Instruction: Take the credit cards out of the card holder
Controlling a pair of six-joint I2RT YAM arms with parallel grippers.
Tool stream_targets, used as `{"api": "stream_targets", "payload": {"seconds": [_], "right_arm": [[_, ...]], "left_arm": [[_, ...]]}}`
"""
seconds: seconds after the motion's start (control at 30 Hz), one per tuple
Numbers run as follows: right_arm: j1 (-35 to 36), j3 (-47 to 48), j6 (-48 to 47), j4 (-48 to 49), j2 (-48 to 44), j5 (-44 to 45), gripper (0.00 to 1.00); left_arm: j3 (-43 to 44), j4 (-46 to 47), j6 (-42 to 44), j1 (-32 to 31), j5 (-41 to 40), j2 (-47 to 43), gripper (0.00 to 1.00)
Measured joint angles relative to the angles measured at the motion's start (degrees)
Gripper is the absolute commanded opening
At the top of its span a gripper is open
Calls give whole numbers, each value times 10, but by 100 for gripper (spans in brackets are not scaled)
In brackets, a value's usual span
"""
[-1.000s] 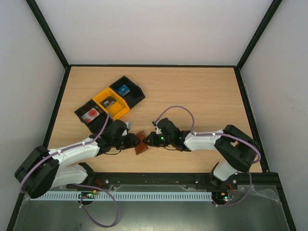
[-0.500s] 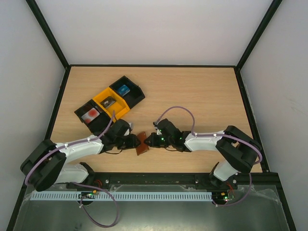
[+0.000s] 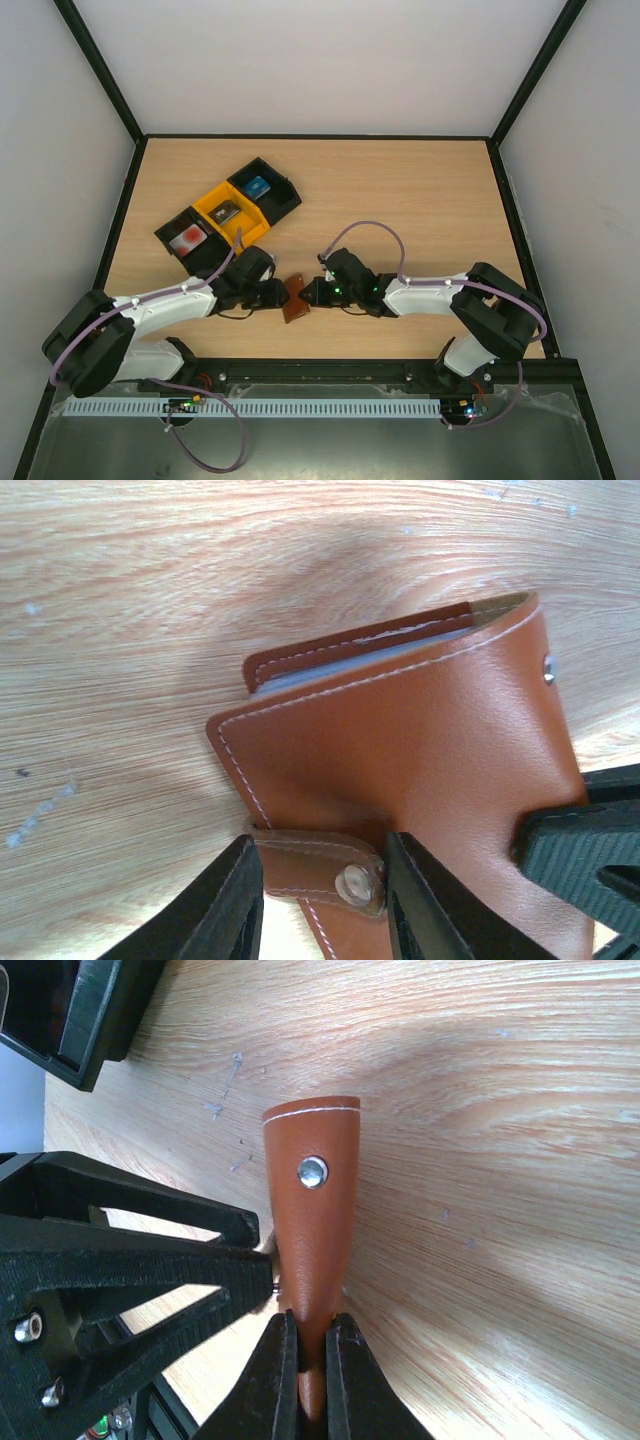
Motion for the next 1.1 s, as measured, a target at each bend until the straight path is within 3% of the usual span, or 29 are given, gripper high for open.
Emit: {"api": "stream_targets", "payload": {"seconds": [0.4,0.87,1.03,1.1], "right_arm": [[0,-15,-4,4,-7,10,3],[0,-20,-25,8,-3,20,5],[0,-23,-32,8,0,26,8],[0,-23,-36,7,2,30,15]], "left_arm": [[2,-58,12,0,-28,0,31],[2,-46,9,0,-26,7,20],[1,-16,2,0,-23,17,3],[1,-8,3,0,-19,23,3]]}}
